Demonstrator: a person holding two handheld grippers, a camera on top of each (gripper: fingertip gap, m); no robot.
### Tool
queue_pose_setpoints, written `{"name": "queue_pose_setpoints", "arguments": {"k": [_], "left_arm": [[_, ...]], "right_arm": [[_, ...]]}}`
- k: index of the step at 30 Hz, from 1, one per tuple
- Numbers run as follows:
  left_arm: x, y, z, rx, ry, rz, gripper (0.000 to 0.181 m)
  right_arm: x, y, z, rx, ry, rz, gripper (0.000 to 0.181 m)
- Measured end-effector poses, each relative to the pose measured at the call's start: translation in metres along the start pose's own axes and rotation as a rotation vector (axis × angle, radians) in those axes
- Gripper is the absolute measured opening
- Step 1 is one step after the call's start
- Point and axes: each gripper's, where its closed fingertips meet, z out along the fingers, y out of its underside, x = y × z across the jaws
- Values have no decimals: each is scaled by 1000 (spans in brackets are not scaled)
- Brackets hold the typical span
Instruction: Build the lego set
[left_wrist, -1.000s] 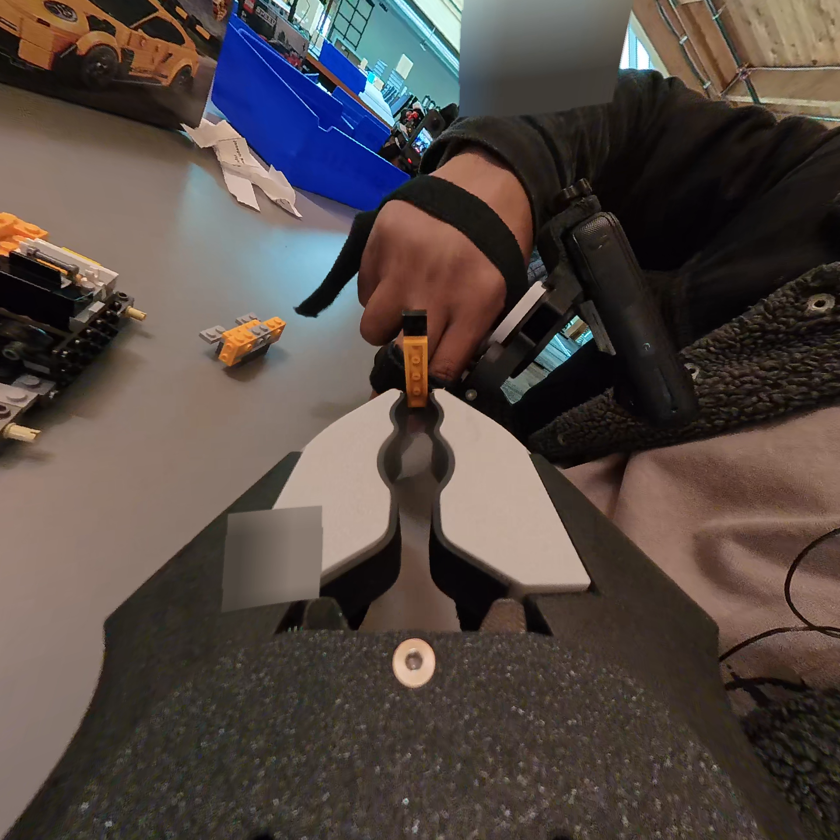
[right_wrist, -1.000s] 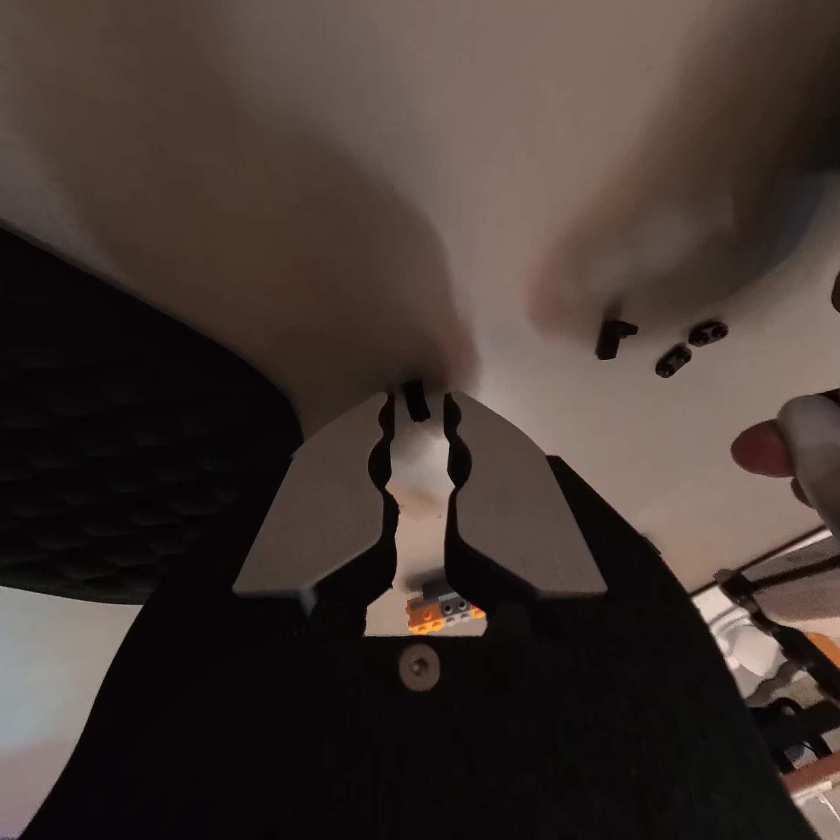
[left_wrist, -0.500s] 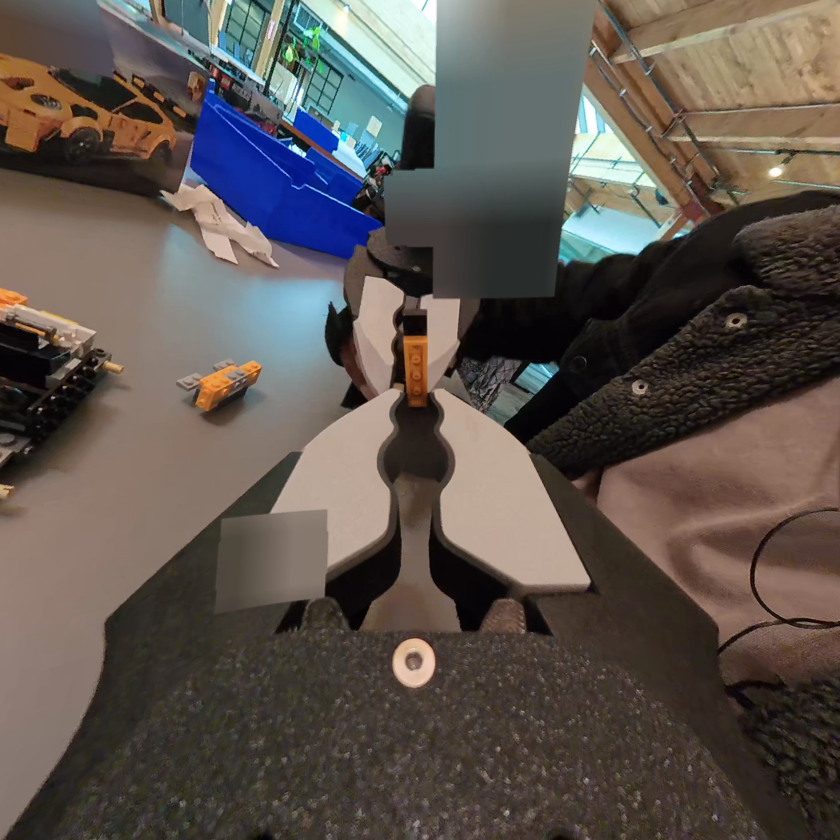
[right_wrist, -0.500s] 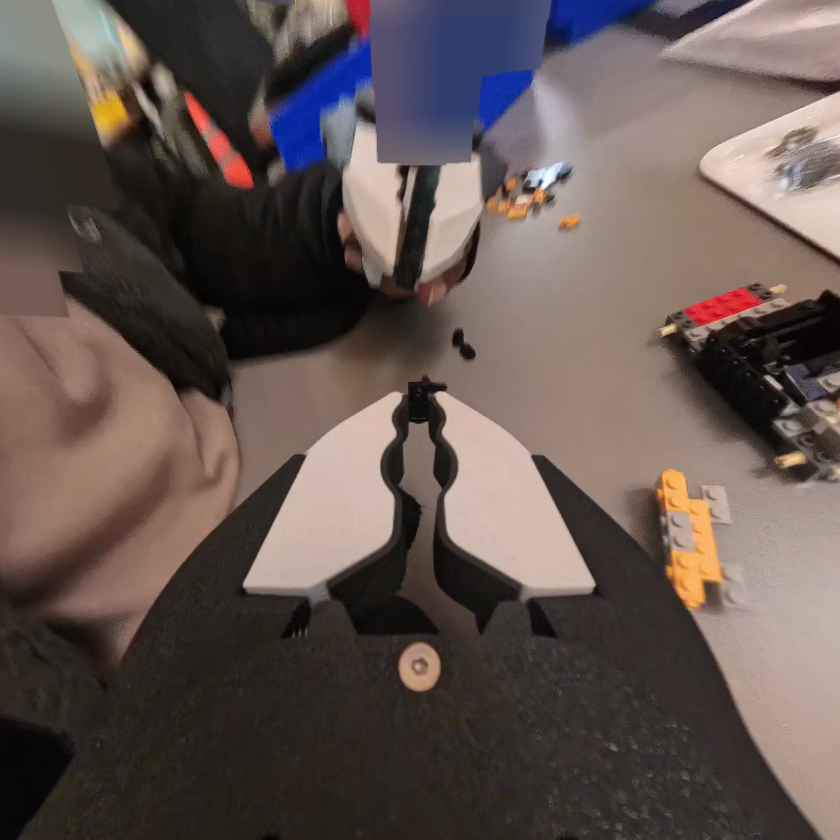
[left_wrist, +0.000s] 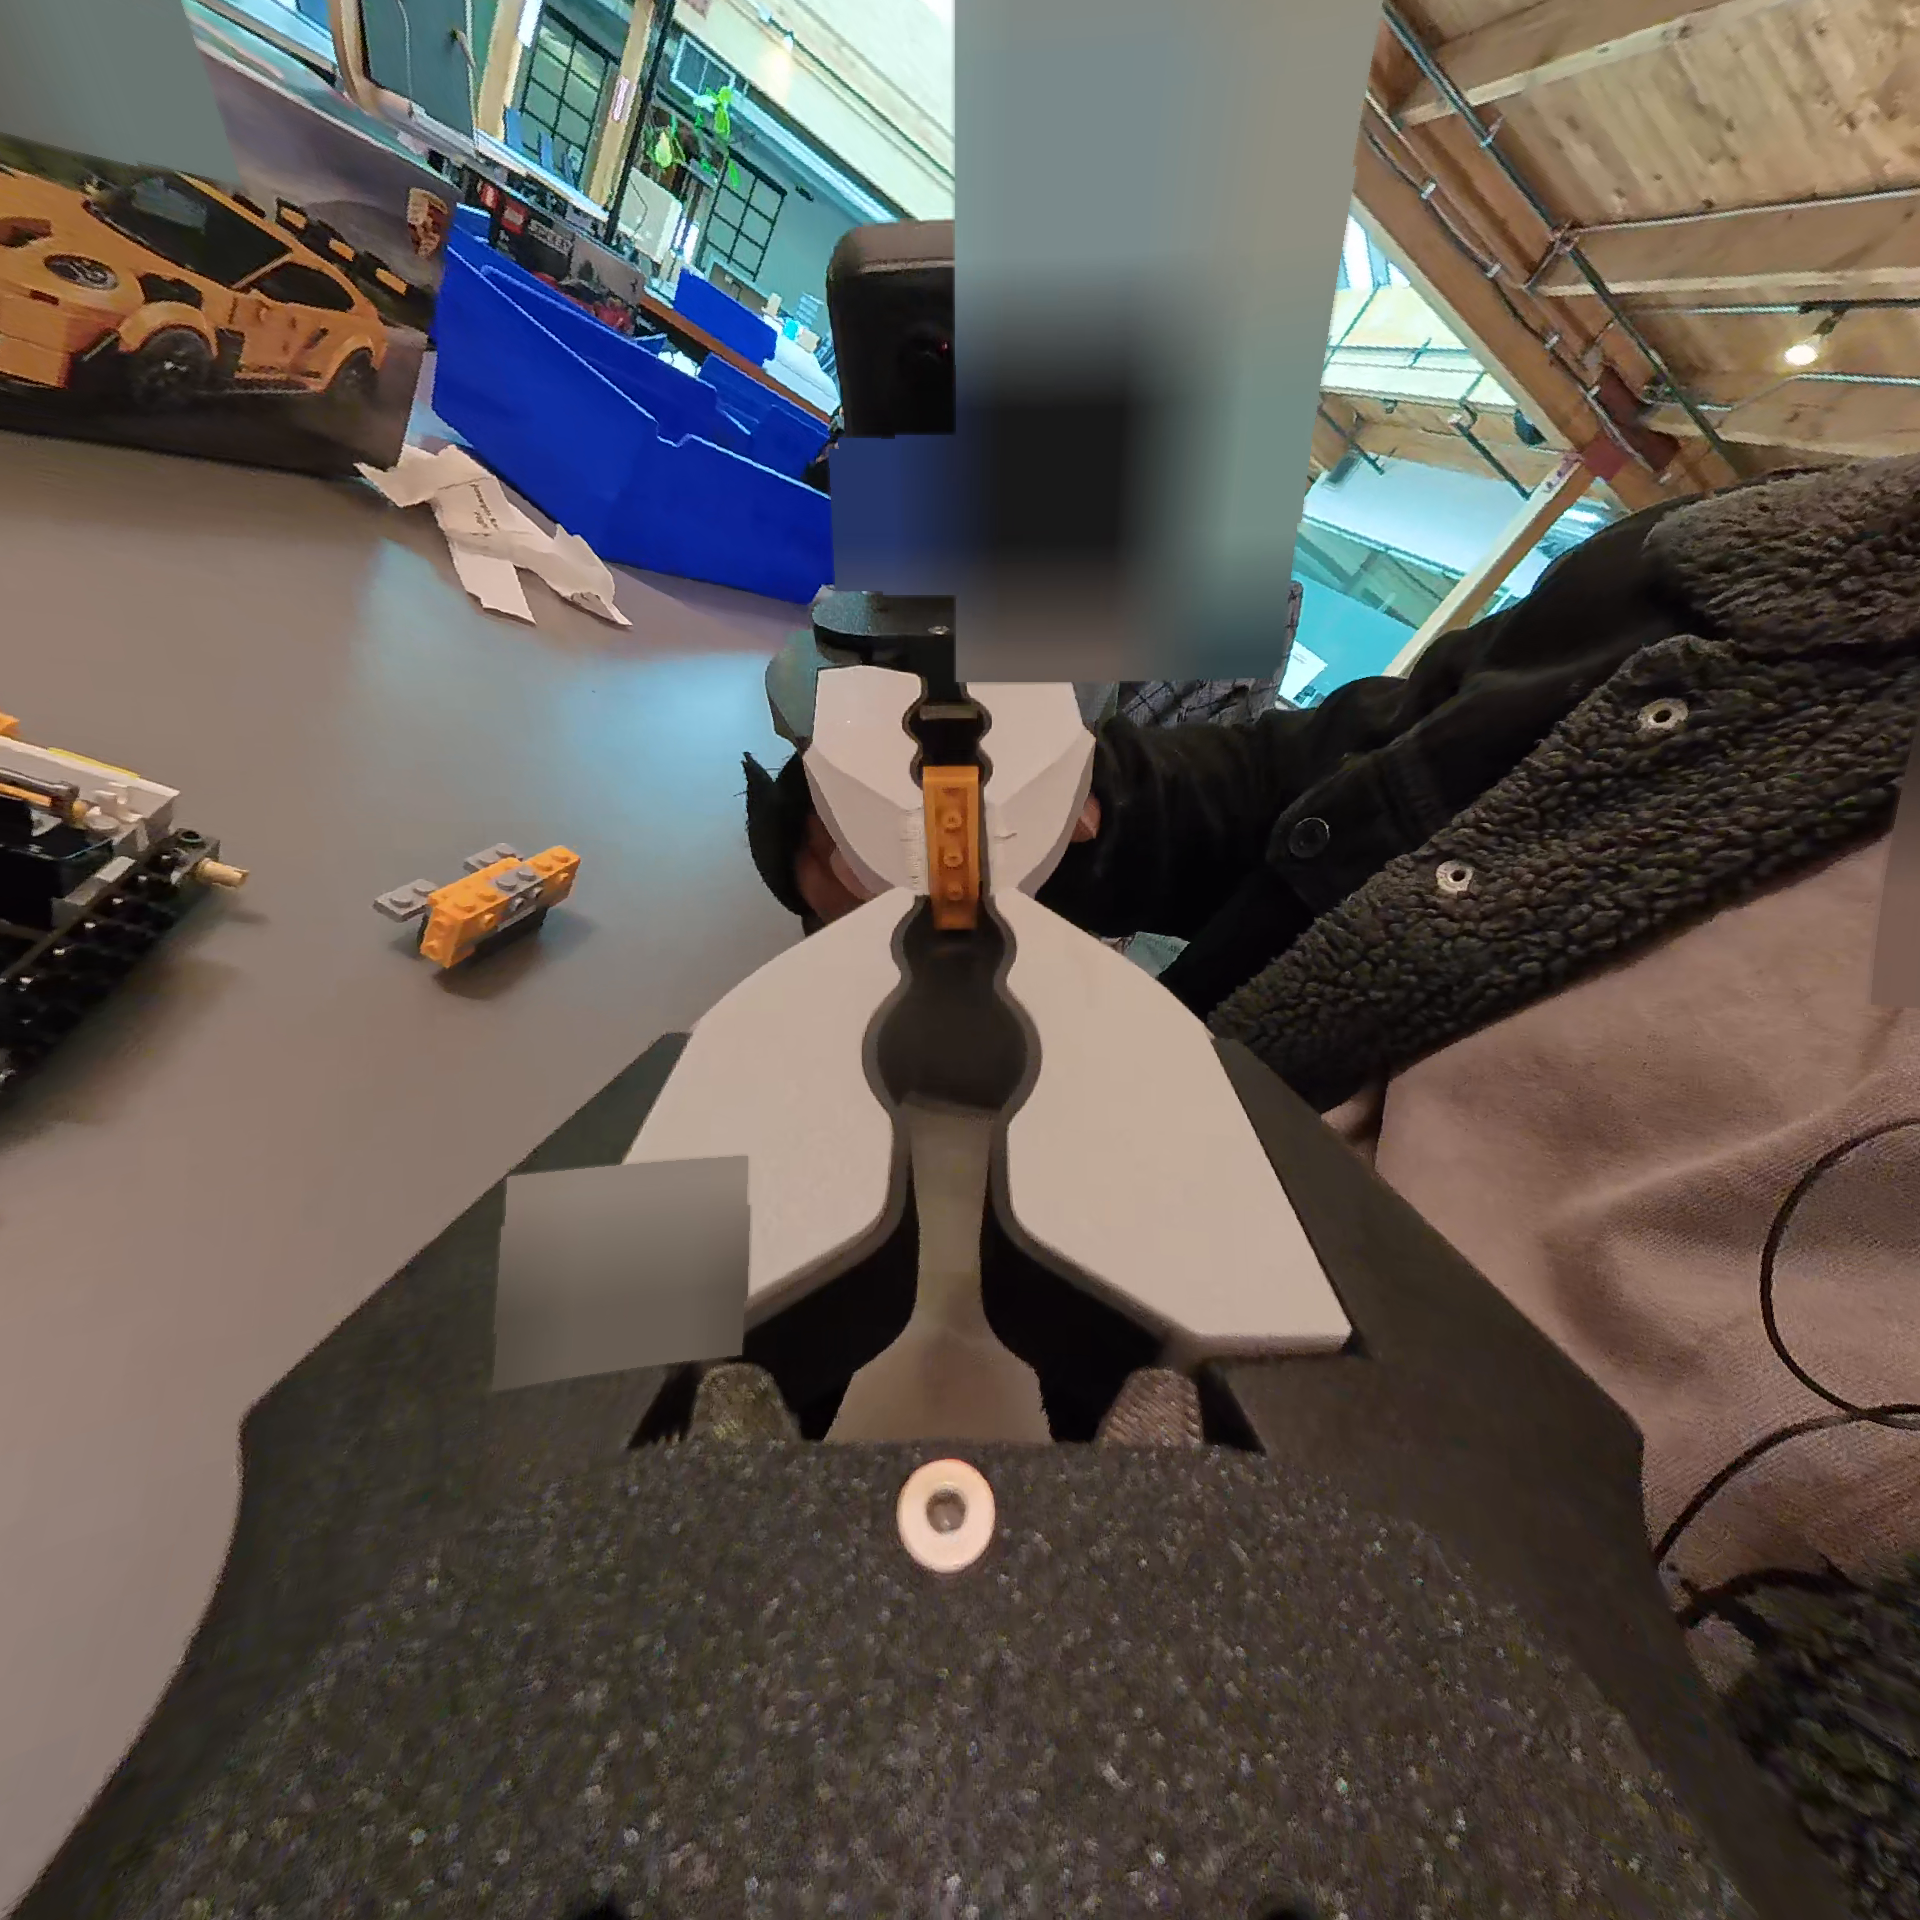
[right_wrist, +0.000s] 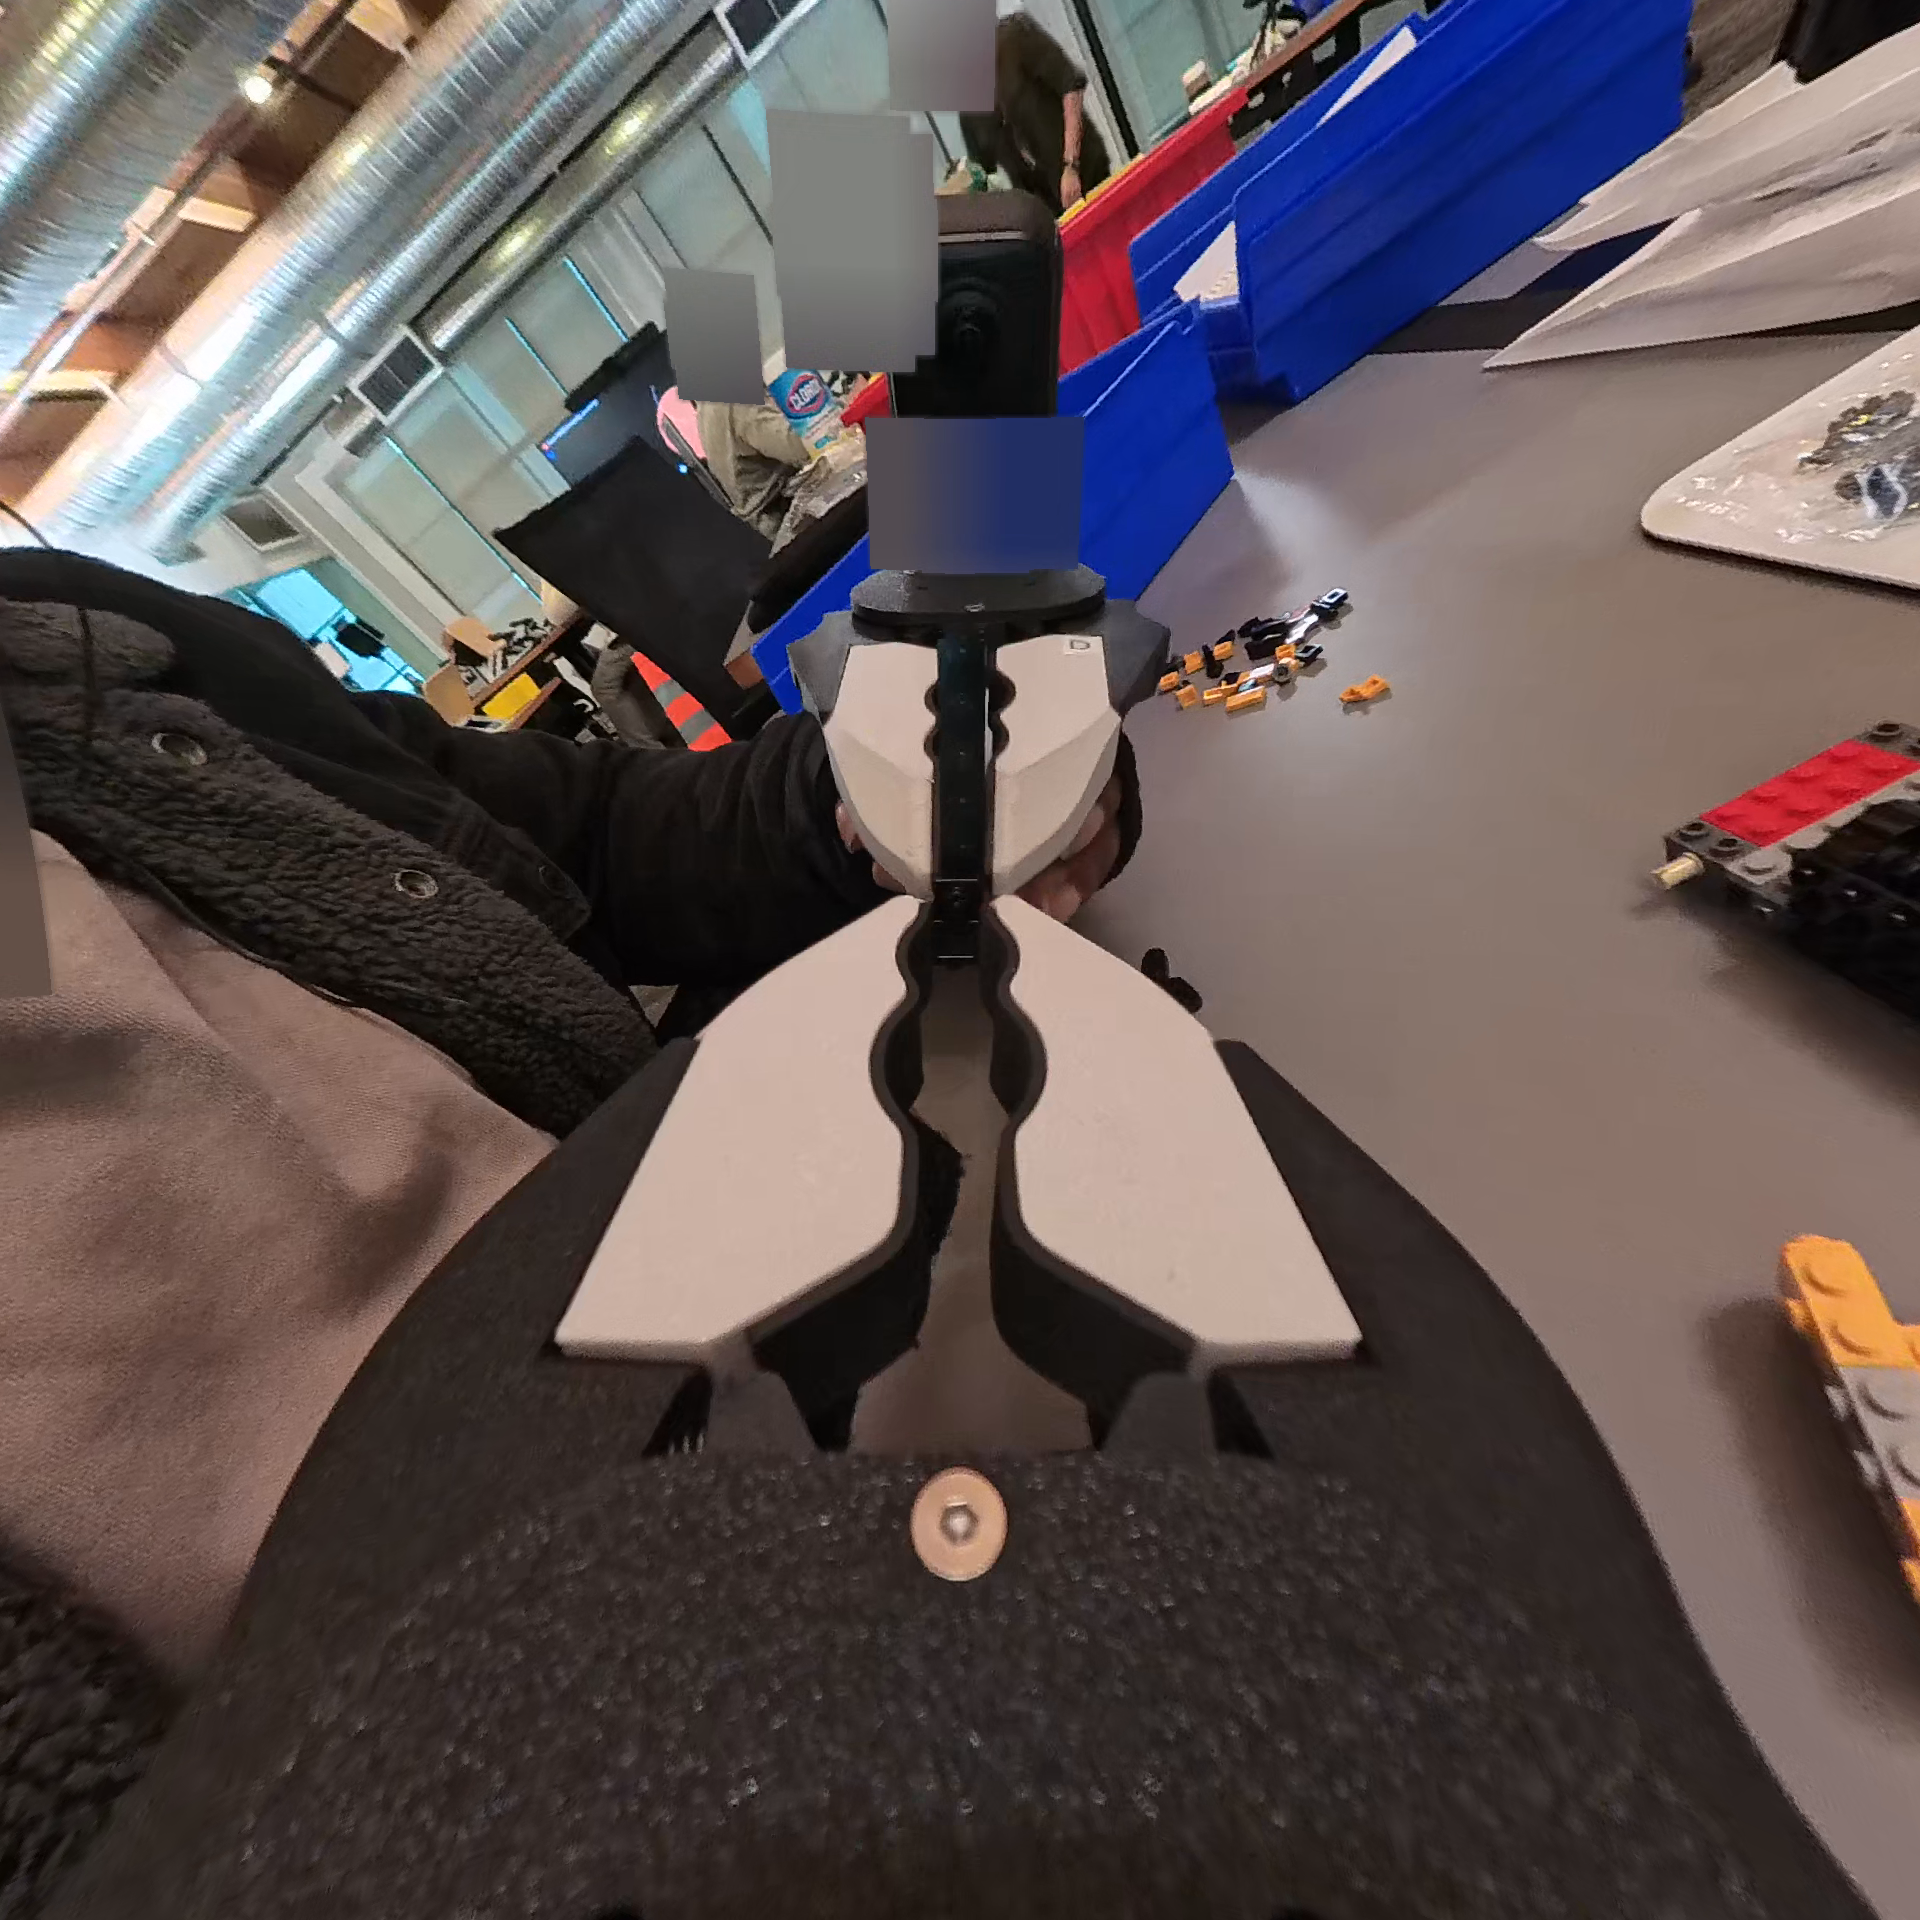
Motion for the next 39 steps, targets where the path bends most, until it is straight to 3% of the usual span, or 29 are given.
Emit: {"name": "queue_pose_setpoints", "arguments": {"k": [14, 24, 39], "left_arm": [[8, -5, 2, 44, 21, 2, 8], [17, 1, 6, -42, 24, 93, 8], [18, -3, 3, 7, 87, 4, 8]], "right_arm": [[-6, -1, 1, -14, 23, -47, 7], [-15, 11, 9, -111, 10, -92, 7], [-16, 4, 6, -114, -4, -54, 7]]}}
